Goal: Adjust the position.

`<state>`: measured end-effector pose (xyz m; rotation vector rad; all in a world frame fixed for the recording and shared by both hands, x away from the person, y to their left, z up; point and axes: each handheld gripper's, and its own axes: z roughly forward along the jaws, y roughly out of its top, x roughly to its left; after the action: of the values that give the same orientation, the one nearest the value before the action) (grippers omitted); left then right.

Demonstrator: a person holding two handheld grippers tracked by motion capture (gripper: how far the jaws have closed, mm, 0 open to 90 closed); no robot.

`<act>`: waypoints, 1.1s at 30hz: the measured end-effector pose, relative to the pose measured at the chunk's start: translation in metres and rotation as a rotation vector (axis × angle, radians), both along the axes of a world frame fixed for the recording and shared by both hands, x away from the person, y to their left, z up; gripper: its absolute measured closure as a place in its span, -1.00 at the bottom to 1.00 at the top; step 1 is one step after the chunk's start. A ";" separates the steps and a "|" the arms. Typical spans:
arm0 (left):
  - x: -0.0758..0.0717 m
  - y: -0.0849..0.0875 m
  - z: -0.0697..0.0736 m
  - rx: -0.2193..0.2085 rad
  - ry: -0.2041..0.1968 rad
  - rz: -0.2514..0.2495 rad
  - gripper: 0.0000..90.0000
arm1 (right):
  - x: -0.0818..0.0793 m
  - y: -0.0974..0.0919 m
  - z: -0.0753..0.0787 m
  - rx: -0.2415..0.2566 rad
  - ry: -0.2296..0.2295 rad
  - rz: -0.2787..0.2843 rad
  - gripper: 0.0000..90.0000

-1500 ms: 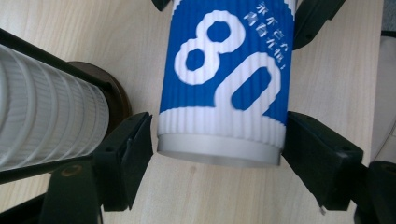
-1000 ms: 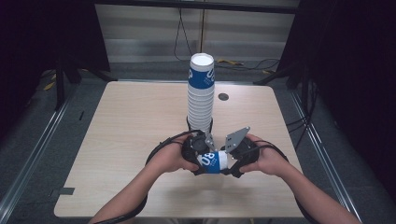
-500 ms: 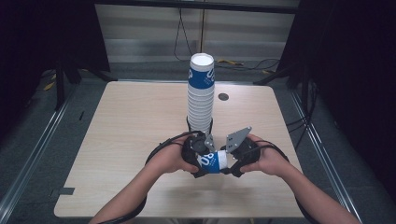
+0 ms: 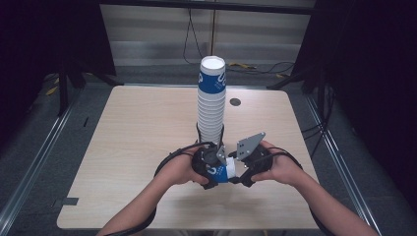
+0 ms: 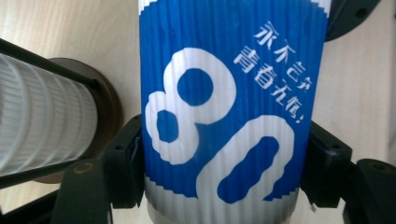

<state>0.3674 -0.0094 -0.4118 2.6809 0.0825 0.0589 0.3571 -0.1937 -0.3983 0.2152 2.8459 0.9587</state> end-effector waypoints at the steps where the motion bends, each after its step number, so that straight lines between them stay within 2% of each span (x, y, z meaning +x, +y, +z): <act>1: 0.001 0.002 0.001 -0.012 -0.009 -0.003 -0.34 | 0.000 -0.001 0.000 0.015 0.009 -0.008 -0.57; 2: 0.001 0.002 0.001 -0.012 -0.009 -0.003 -0.34 | 0.000 -0.001 0.000 0.015 0.009 -0.008 -0.57; 3: 0.002 0.004 0.002 -0.026 -0.003 -0.002 -0.34 | 0.001 -0.003 0.001 0.036 -0.004 -0.017 -0.60; 4: 0.003 0.008 0.004 -0.071 0.015 0.012 -0.35 | 0.001 -0.006 0.001 0.074 0.012 -0.042 -0.68; 5: 0.003 0.008 0.004 -0.071 0.015 0.012 -0.35 | 0.001 -0.006 0.001 0.074 0.012 -0.042 -0.68; 7: 0.004 0.012 0.008 -0.098 0.017 0.005 -0.35 | 0.001 -0.010 -0.002 0.119 0.015 -0.053 -0.72; 8: 0.003 0.013 0.008 -0.129 0.041 0.029 -0.36 | 0.001 -0.011 -0.004 0.128 0.023 -0.057 -0.72; 9: 0.003 0.015 0.009 -0.131 0.040 0.019 -0.35 | 0.001 -0.012 -0.005 0.137 0.021 -0.062 -0.73; 10: 0.003 0.016 0.009 -0.148 0.042 0.031 -0.36 | 0.000 -0.013 -0.006 0.152 0.024 -0.059 -0.72; 13: 0.004 0.021 0.010 -0.180 0.052 0.035 -0.36 | 0.000 -0.017 -0.008 0.220 0.049 -0.065 -0.72; 15: 0.005 0.024 0.010 -0.186 0.053 0.029 -0.36 | 0.001 -0.019 -0.009 0.240 0.050 -0.070 -0.72; 17: 0.005 0.025 0.010 -0.202 0.058 0.022 -0.36 | 0.000 -0.020 -0.009 0.257 0.054 -0.067 -0.72; 21: 0.006 0.027 0.010 -0.250 0.071 0.020 -0.36 | 0.000 -0.020 -0.009 0.257 0.057 -0.071 -0.72; 22: 0.005 0.027 0.010 -0.255 0.077 0.017 -0.36 | 0.000 -0.020 -0.009 0.258 0.056 -0.075 -0.72; 24: 0.005 0.028 0.011 -0.260 0.061 0.010 -0.36 | 0.001 -0.020 -0.008 0.281 0.066 -0.075 -0.72; 26: 0.006 0.029 0.011 -0.278 0.069 0.012 -0.36 | 0.001 -0.021 -0.008 0.308 0.077 -0.074 -0.72; 33: 0.007 0.032 0.010 -0.290 0.078 0.014 -0.36 | 0.002 -0.022 -0.010 0.321 0.089 -0.090 -0.72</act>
<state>0.3744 0.0226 -0.4019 2.3924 0.1241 -0.0500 0.3588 -0.2162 -0.4082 0.4235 2.7153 1.4153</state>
